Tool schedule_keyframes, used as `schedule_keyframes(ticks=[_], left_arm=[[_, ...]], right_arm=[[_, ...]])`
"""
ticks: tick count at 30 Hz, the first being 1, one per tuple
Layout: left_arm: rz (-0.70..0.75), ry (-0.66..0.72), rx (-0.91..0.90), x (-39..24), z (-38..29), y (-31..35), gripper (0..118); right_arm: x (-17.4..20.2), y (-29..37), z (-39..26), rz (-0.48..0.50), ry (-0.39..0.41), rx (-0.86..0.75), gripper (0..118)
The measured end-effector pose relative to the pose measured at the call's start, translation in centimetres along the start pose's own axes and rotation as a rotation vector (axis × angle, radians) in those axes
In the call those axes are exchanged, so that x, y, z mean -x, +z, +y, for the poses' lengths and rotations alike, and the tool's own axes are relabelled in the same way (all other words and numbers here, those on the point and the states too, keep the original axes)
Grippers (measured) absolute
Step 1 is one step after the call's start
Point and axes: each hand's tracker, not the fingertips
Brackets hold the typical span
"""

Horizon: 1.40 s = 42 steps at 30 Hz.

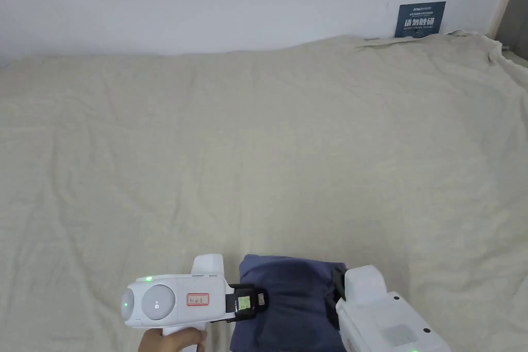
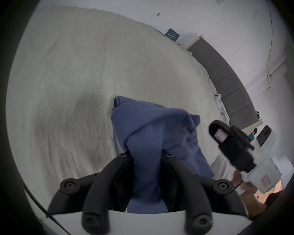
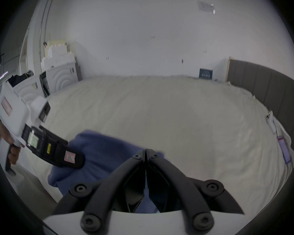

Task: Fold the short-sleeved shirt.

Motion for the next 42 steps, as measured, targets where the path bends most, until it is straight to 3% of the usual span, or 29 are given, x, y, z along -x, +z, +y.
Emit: schedule_keyframes(ticks=[7,14,27,42], left_arm=[[0.078,-0.021,-0.077,2.9,2.4,4.7,24],[0.247,0.0,-0.164,9.4,5.3,12.5,23],[0.449,0.121,-0.205,22.9,7.5,25.3,23],[0.592,0.25,-0.184,27.0,6.6,24.8,28]], right_arm=[[-2.2,3.7,5.7,-0.042,0.043,-0.162,0],[-3.1,6.4,8.9,-0.065,0.03,-0.274,0],[-2.6,6.8,11.2,-0.123,0.047,-0.346,0],[-2.5,5.1,10.2,-0.139,0.044,-0.296,0]])
